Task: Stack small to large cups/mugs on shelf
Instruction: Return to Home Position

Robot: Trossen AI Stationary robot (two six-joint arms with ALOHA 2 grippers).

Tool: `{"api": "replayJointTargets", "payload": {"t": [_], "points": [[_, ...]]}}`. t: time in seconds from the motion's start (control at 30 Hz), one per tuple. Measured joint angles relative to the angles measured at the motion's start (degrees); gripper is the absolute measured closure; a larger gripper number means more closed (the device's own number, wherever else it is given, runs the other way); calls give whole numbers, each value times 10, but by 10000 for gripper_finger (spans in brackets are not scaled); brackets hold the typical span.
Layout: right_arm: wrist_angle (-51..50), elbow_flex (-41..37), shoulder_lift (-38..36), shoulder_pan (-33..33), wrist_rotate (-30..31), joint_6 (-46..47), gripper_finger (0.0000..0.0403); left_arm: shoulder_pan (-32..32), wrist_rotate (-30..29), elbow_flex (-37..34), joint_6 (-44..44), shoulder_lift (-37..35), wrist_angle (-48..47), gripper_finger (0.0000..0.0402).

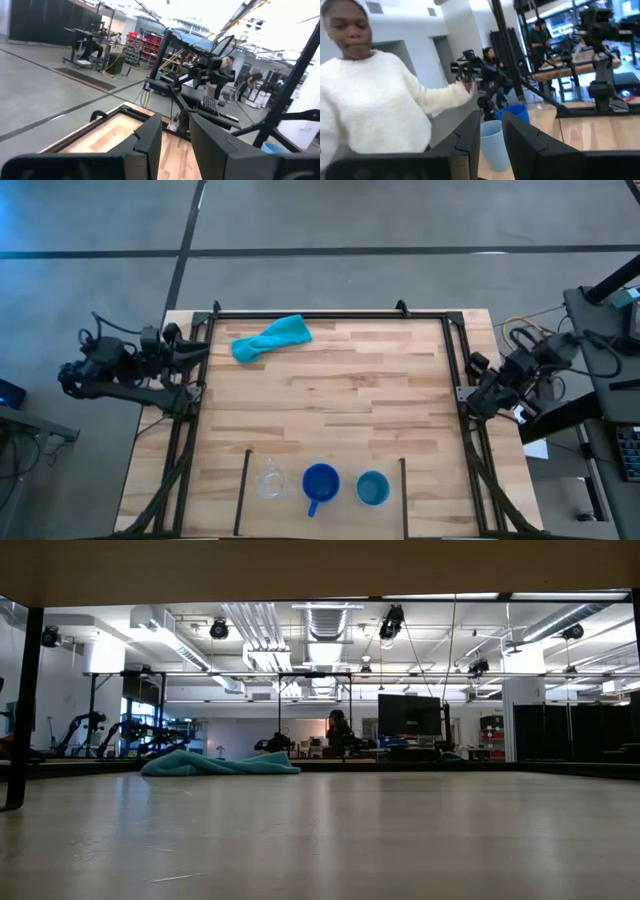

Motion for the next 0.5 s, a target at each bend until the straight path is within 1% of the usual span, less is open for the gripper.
{"api": "replayJointTargets", "payload": {"t": [0.17,0.3,0.5], "points": [[35,-58,-27,0,-7,-7,333,0,14,-62,-1,-30,39,315],[66,-92,-33,0,-7,-8,334,0,24,-105,-1,-42,83,315],[114,-140,-40,0,-7,-9,327,0,25,-143,-23,-50,93,315]]}}
